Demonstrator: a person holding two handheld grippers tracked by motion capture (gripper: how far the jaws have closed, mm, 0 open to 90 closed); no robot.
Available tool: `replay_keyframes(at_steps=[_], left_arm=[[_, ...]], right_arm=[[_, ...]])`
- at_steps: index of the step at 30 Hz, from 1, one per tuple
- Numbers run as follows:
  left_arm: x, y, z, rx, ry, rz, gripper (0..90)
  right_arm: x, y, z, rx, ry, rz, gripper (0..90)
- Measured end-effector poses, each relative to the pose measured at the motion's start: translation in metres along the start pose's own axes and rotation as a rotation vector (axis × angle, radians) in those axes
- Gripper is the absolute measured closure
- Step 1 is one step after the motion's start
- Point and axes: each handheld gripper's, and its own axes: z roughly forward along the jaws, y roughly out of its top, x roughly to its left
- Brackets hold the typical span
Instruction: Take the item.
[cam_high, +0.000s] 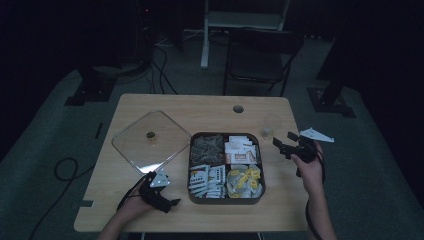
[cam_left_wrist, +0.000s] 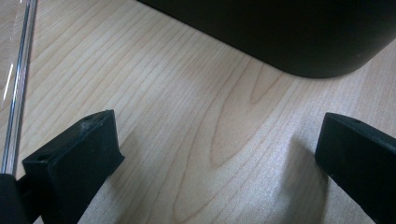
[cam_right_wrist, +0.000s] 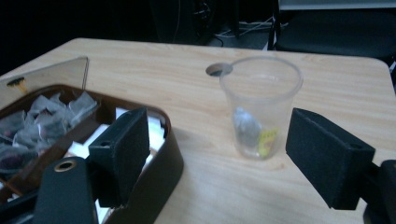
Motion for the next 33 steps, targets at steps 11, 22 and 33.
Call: replay_keyframes(at_steps=[11, 22, 33], left_arm=[[0.0, 0.0, 0.0, -0.002, 0.0, -0.005, 0.4], [0.0, 0.0, 0.0, -0.001, -0.001, -0.001, 0.4], [0.0, 0.0, 0.0, 0.0, -0.001, 0.0, 0.4]], right_arm=[[0.003, -0.028, -0.002, 0.029, 0.0, 0.022, 20.8], [0.01, -0.048, -0.01, 0.046, 0.001, 0.013, 20.5], [0.012, -0.071, -0.011, 0.117, -0.015, 0.012, 20.1]])
